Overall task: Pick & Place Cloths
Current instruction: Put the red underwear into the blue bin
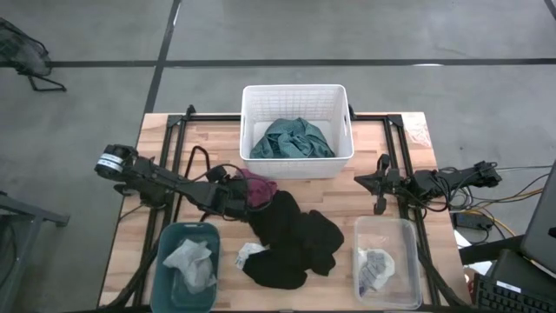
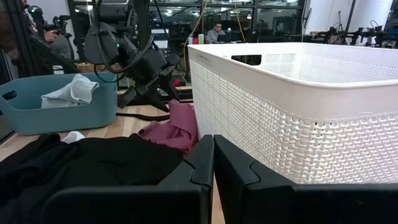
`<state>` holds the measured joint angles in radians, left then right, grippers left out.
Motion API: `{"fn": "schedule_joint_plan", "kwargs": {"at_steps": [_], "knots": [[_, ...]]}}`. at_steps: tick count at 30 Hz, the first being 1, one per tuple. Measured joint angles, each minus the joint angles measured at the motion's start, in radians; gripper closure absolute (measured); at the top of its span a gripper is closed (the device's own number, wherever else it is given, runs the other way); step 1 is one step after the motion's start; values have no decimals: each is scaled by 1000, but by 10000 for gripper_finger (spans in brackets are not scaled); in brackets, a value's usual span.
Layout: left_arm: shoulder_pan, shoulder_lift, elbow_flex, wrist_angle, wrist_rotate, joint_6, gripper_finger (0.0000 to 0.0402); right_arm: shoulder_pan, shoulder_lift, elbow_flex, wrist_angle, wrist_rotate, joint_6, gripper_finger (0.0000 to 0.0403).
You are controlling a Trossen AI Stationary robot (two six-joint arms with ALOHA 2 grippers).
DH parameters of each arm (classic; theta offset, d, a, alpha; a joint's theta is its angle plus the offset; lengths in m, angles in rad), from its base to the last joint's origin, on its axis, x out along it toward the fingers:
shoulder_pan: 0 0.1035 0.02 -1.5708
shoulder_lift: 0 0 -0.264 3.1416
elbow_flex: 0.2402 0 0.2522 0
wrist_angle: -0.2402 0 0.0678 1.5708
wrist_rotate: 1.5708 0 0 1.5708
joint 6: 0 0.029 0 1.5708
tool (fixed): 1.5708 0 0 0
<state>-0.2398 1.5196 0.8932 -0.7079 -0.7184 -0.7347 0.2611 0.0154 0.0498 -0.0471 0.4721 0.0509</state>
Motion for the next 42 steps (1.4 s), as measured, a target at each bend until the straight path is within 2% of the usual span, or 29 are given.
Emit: {"fn": "schedule_joint_plan", "kwargs": {"at_steps": [5,8,11,15,16,24,28,30,35,42], "knots": [[3,0,-49,117,9,78,214,0,0,0,0,0,0,394],[3,0,-65,133,14,98,234,0,0,0,0,0,0,394],[3,0,-65,139,22,108,280,0,0,0,0,0,-1,394],[2,0,-65,159,68,141,374,0,0,0,0,0,-1,394],[2,0,-64,159,79,144,386,0,0,0,0,0,-1,394],[-23,-1,-64,158,172,139,395,0,0,0,0,0,-1,394],[-74,-4,-39,140,237,114,395,0,0,0,0,0,-1,394],[-111,-5,-10,120,235,105,396,0,0,0,0,0,0,394],[-208,-26,98,-23,90,89,396,0,0,0,0,0,-1,394],[-337,-82,333,-366,-134,-14,396,0,0,0,0,0,0,394]]}}
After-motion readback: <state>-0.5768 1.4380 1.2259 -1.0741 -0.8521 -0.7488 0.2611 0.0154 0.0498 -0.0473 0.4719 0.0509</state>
